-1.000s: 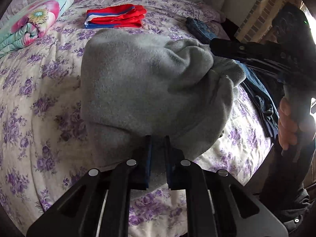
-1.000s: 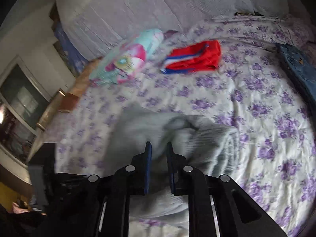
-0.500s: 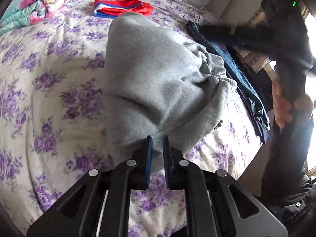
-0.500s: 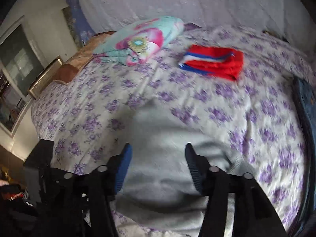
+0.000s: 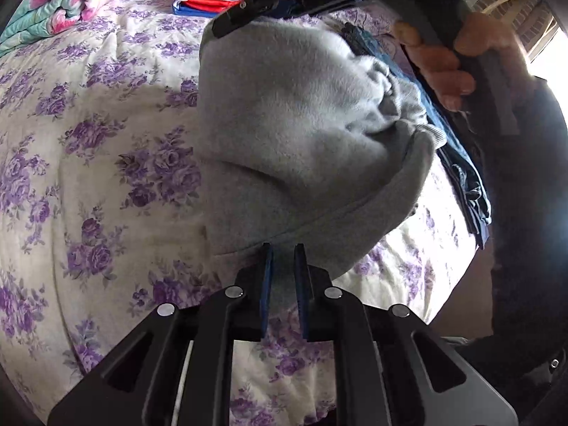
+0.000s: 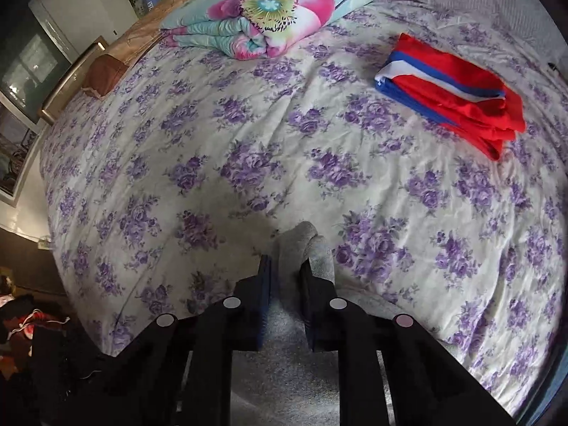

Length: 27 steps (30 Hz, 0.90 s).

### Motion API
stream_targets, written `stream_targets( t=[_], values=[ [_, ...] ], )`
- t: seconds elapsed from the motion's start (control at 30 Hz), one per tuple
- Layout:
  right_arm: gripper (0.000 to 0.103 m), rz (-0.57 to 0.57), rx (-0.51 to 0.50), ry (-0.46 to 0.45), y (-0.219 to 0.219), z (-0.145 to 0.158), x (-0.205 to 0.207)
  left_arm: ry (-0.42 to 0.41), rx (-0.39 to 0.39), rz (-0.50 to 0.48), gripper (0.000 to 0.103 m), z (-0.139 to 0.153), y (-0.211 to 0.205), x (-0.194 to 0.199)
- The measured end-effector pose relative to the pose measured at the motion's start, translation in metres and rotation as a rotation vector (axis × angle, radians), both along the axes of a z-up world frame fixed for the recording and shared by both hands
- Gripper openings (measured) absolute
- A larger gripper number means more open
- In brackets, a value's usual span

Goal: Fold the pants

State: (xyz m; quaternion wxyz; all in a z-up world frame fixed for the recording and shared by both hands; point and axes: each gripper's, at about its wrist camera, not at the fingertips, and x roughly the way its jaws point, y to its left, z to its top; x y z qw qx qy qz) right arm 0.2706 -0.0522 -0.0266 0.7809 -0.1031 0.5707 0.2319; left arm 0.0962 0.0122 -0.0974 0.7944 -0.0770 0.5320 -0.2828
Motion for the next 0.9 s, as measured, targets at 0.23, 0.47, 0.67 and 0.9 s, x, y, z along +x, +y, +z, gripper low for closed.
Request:
stream_targets(
  t=[0.23,0.47,0.67,0.9],
  values=[
    [0.011,-0.146,-0.103,-0.032,-0.013,-0.044,0.032,0.038,-0.063,0.015,0.009,-0.021,-0.004,0.003],
    [0.020,-0.193,-0.075,-0.036,-0.024,-0.052,0.039,0.050,-0.077,0.011,0.009,-0.014,0.005,-0.001],
    [0.062,-0.210,0.067,-0.181,-0.072,0.041,-0.025,-0.019,-0.089,0.120,0.075,0.019,0.049,0.001],
    [0.063,-0.231,0.022,-0.250,-0.126,0.038,-0.108,0.080,-0.160,0.162,0.081,0.018,0.074,0.025]
  ],
)
